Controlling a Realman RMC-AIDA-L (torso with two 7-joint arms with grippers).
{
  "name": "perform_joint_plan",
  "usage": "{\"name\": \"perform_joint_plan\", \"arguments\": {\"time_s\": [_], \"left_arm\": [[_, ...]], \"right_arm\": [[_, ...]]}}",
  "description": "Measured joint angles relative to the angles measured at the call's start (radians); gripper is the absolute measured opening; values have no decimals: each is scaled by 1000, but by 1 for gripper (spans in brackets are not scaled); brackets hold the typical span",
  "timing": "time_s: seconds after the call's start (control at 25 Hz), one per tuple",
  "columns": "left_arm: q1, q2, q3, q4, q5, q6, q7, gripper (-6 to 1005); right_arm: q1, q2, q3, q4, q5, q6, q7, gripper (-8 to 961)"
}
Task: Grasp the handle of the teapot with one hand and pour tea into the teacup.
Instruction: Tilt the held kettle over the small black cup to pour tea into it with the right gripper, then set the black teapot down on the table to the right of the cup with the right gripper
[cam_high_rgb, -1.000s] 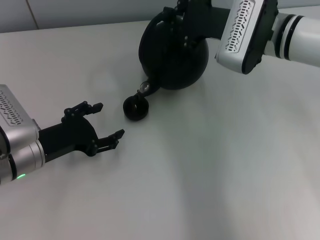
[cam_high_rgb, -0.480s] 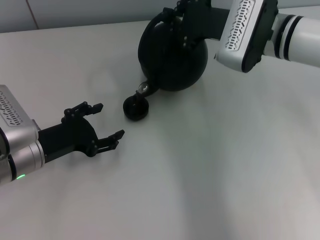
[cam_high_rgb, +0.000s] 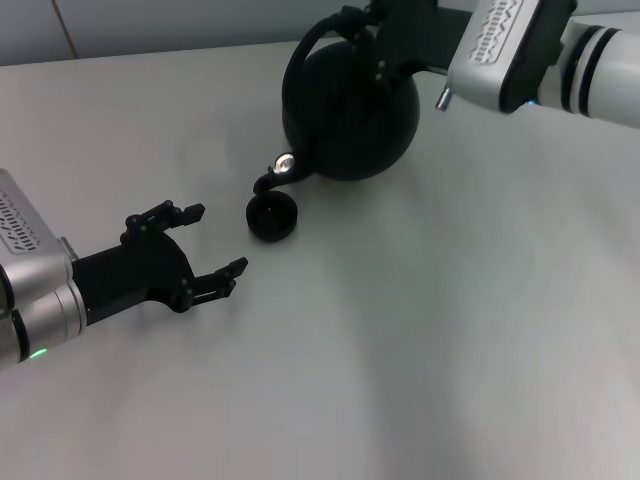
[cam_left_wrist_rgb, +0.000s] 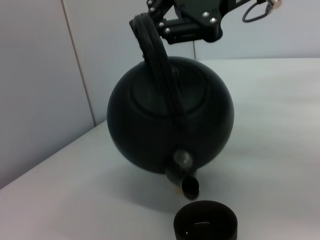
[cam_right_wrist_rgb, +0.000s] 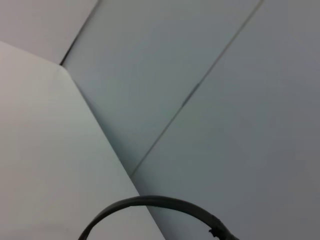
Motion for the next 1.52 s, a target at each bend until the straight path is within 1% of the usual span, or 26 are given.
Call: {"name": "perform_joint_plan", "arguments": {"time_s": [0.28,0.36,0.4,0.44,0.52,0.6,0.64,0.68,0.8,0.84,0.96,1.28,1.52], "left_arm": [[21,-1,0,18,0,0,1,840],[27,-2,-1,25,0,0,1,840],[29,-2,-2,27,0,0,1,840],[32,-3,-3,29,0,0,1,841],[33,-3,-3,30,0,0,1,841],[36,-3,-3,31,0,0,1,841],[38,-3,-3,32,0,1,1,841],[38,-3,-3,32,0,1,1,841],[39,-3,-3,33,0,3,0,841],[39,-3,-3,33,0,3,0,841],[39,-3,-3,33,0,3,0,841],[39,-5,-3,33,0,3,0,840],[41,-8,-1,32,0,3,0,840]], "right_arm": [[-25,-1,59,5,28,-8,89,82],[-44,-2,78,12,89,-9,95,82],[-44,-2,78,12,89,-9,95,83],[-61,-2,98,21,139,-12,95,83],[-66,-2,106,24,152,-13,95,83],[-79,-2,138,39,185,-32,96,83],[-91,-2,175,61,219,-63,96,83],[-91,-2,175,61,219,-63,96,83],[-108,-3,235,97,259,-110,95,83],[-116,-4,262,116,265,-122,96,83],[-121,-5,285,144,266,-125,99,82],[-124,-5,308,209,277,-122,89,82],[-119,-5,351,256,278,-122,58,81]]}}
